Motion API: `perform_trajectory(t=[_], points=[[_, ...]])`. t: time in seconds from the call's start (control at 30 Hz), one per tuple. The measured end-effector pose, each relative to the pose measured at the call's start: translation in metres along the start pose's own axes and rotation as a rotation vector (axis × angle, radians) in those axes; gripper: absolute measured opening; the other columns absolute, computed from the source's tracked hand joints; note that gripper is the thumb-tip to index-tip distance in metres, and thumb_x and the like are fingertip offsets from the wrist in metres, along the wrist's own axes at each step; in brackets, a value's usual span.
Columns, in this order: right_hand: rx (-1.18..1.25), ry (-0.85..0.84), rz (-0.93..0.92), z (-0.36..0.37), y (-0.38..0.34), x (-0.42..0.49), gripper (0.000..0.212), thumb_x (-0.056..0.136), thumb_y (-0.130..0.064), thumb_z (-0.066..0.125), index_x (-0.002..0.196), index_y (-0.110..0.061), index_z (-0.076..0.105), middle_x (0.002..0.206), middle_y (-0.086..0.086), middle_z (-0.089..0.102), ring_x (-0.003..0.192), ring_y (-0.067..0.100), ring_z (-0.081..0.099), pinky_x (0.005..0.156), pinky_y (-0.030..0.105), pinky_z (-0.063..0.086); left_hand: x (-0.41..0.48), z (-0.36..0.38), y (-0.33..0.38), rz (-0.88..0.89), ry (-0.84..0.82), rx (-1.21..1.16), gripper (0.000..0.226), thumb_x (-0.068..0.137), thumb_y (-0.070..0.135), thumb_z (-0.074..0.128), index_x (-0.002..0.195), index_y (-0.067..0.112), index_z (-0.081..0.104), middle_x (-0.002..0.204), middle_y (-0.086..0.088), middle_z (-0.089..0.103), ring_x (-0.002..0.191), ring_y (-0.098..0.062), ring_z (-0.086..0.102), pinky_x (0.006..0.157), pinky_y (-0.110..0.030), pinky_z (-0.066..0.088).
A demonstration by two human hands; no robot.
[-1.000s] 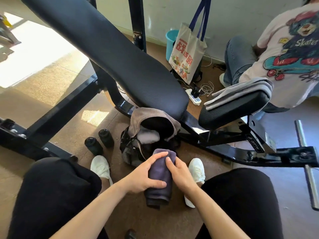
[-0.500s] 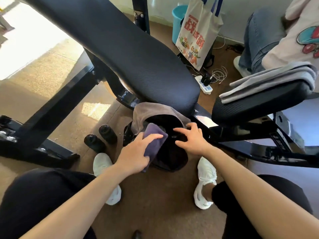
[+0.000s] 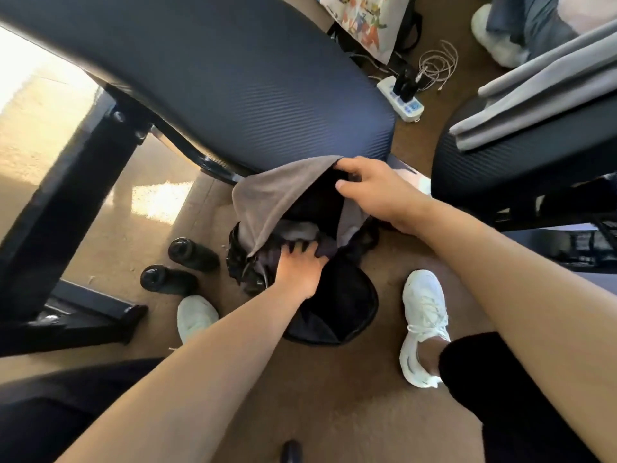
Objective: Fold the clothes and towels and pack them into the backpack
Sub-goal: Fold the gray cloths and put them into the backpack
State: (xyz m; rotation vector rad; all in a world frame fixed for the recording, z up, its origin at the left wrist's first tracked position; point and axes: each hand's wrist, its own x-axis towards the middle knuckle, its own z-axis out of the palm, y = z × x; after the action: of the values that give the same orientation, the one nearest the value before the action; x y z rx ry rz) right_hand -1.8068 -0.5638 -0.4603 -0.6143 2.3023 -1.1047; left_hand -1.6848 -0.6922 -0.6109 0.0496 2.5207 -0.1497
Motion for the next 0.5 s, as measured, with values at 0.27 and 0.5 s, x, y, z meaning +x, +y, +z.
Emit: perform_trajectory(t=[0.27,0.5], points=[[0.374,0.018,0.126,0.001,-0.004,0.005,0.032,0.094,-0.014,0.055,0.109,0.012,0.065,0.117,0.028,0.068,0.093,0.013,0.057,0.080,0.024,0.044,-0.001,0.035,-0.001,-0.001,-0.162,-0.248,0.042,0.091,0.031,0.057,0.131,0.040,0.063,0.149,-0.007,0.042,0.133,-0.032,0.047,0.113,-0.059,0.021],[0.377,0.045,0.178,-0.003,-0.015,0.002,0.020,0.101,-0.014,0.053,0.093,0.000,0.065,0.092,0.011,0.055,0.089,0.012,0.052,0.071,0.024,0.040,-0.010,0.035,-0.033,-0.009,-0.210,-0.352,0.019,0.090,0.018,0.054,0.102,0.032,0.057,0.123,-0.006,0.046,0.116,-0.037,0.055,0.104,-0.057,0.031]])
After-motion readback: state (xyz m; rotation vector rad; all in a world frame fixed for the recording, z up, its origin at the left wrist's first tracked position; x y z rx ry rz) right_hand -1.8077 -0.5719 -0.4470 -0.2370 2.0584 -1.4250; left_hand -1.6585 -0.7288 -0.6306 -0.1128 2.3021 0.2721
